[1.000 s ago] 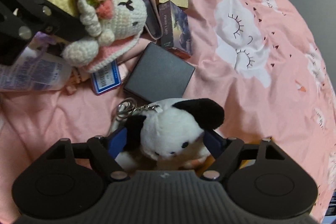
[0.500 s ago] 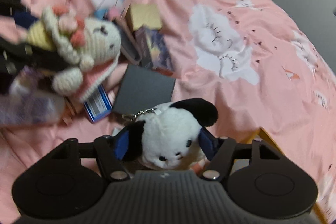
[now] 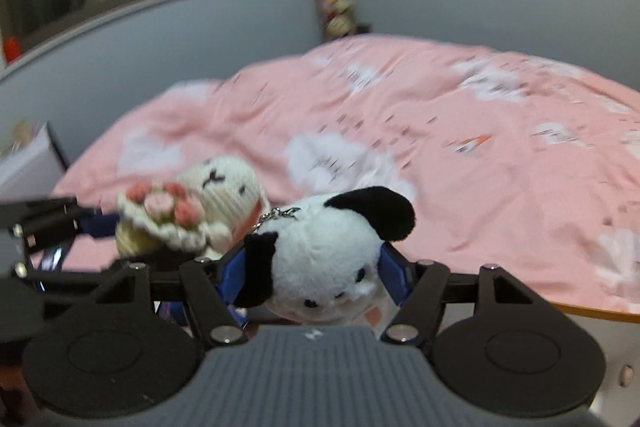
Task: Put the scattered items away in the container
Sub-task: 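Carry the bunny and plush dog over the box with both tools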
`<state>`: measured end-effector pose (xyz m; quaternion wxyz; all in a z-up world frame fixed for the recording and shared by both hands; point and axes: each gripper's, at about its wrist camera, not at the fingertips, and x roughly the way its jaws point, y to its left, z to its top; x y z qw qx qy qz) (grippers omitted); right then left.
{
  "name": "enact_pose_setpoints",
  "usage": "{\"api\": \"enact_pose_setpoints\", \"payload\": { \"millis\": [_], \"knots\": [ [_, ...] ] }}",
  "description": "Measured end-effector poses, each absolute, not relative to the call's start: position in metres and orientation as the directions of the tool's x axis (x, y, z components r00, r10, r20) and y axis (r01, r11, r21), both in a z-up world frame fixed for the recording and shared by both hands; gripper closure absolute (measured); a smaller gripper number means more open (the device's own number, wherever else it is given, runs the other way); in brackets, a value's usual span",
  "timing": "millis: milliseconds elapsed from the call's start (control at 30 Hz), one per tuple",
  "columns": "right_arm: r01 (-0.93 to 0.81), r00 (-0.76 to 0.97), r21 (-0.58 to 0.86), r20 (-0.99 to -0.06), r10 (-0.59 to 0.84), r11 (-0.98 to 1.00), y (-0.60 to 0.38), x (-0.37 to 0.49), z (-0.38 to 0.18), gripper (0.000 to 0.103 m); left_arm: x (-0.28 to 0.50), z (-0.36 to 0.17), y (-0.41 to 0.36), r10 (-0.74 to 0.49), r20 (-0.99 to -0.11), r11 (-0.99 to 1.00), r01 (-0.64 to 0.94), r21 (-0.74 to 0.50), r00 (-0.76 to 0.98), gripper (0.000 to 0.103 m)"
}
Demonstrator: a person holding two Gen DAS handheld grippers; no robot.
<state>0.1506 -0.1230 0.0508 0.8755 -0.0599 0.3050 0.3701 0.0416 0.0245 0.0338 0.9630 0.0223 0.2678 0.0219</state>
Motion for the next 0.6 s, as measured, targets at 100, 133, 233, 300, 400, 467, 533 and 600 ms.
{"api": "enact_pose_setpoints", "payload": {
  "millis": [100, 133, 233, 300, 400, 467, 533, 600],
  "knots": [
    [-0.616, 0.583, 0.151, -0.572, 0.577, 0.773, -0.150, 0.149, 0.060, 0.033, 0.046, 0.037, 0.007, -0.005, -0.490, 0.999, 0.031, 0.045, 0.872, 0.053],
    [-0.591, 0.586, 0.168, -0.583, 0.563, 0.789, -0.160, 0.149, 0.059, 0.033, 0.048, 0.036, -0.001, -0.030, -0.484, 0.997, 0.058, 0.043, 0.875, 0.053],
    [-0.520, 0.565, 0.218, -0.638, 0.524, 0.826, -0.184, 0.152, 0.049, 0.033, 0.052, 0.029, -0.022, -0.111, -0.487, 0.989, 0.147, 0.035, 0.866, 0.053],
    [-0.462, 0.533, 0.260, -0.684, 0.499, 0.848, -0.203, 0.156, 0.038, 0.033, 0.057, 0.019, -0.037, -0.152, -0.508, 0.979, 0.201, 0.042, 0.848, 0.053],
    [-0.361, 0.470, 0.324, -0.747, 0.470, 0.875, -0.232, 0.164, 0.021, 0.033, 0.063, 0.001, -0.056, -0.204, -0.552, 0.961, 0.273, 0.045, 0.809, 0.053],
    [-0.300, 0.427, 0.356, -0.780, 0.458, 0.885, -0.248, 0.166, 0.010, 0.033, 0.065, -0.011, -0.067, -0.231, -0.583, 0.948, 0.315, 0.045, 0.779, 0.053],
    [-0.247, 0.379, 0.384, -0.807, 0.453, 0.890, -0.260, 0.169, 0.000, 0.033, 0.068, -0.023, -0.076, -0.250, -0.618, 0.934, 0.354, 0.050, 0.745, 0.053],
    [-0.203, 0.332, 0.403, -0.829, 0.449, 0.893, -0.267, 0.173, -0.010, 0.033, 0.072, -0.033, -0.082, -0.251, -0.652, 0.926, 0.374, 0.054, 0.716, 0.053]
  ]
}}
